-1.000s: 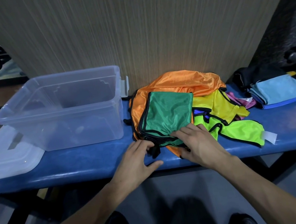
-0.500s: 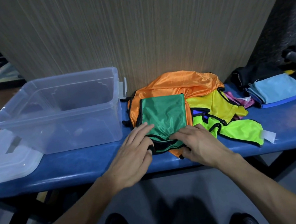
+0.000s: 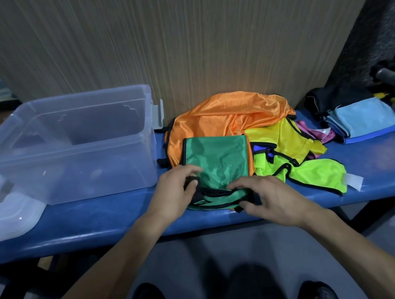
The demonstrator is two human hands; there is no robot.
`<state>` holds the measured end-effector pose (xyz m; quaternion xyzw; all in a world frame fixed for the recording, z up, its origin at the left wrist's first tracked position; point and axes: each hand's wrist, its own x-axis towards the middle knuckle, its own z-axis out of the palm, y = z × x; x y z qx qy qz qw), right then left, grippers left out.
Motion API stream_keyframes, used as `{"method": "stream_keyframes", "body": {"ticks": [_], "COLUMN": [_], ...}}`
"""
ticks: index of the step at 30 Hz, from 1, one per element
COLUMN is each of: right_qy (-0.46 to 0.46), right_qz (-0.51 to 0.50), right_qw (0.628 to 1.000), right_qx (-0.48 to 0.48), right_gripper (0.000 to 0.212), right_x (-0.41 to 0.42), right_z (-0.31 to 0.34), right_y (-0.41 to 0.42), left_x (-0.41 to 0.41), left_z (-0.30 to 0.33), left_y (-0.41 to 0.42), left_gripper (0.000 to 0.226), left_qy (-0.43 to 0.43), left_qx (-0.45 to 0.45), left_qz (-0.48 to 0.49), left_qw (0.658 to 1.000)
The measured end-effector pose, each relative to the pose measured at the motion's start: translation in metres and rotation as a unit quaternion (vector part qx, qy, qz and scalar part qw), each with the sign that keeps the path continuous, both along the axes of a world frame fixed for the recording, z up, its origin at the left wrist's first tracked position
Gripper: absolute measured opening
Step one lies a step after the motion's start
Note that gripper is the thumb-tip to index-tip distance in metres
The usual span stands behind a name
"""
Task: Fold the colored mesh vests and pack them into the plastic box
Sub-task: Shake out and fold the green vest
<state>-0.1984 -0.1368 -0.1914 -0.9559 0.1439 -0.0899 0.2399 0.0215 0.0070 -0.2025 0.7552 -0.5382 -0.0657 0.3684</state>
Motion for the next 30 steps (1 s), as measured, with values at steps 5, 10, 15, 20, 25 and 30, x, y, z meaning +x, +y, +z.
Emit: {"method": "stream_keyframes", "body": {"ticks": [5, 10, 15, 20, 25, 30], "right_qy": [-0.02, -0.011, -0.037, -0.034, -0.096, -0.117], "right_qz": [-0.028, -0.052, -0.08, -0.074, -0.112, -0.13], "right_qw": [0.998, 0.991, 0.982, 0.979, 0.946, 0.934], "right_qx": [0.061, 0.121, 0.165, 0.186, 0.287, 0.311], "right_gripper": [0.034, 0.036, 0.031, 0.049, 0.039, 0.037], "right_x": [0.001, 0.003, 0.002, -0.005, -0.007, -0.003], "right_z": [-0.007, -0.012, -0.013, -0.014, -0.019, -0.025], "right_y": [-0.006, -0.014, -0.016, -0.009, -0.009, -0.008], "left_x": [0.005, 0.015, 0.027, 0.026, 0.013, 0.01], "left_z": [-0.01, -0.012, -0.026, -0.022, -0.017, 0.01], "left_y": [-0.003, 0.014, 0.022, 0.013, 0.013, 0.015], "left_gripper": [0.006, 0.049, 0.041, 0.019, 0.052, 0.06], "left_qy": [-0.029, 0.036, 0.019, 0.069, 0.049, -0.08], "left_qx": [-0.026, 0.051, 0.069, 0.042, 0.092, 0.132], "left_qz": [-0.001, -0.077, -0.123, -0.096, -0.072, -0.089], "left_qw": [0.999, 0.995, 0.99, 0.992, 0.992, 0.984]}}
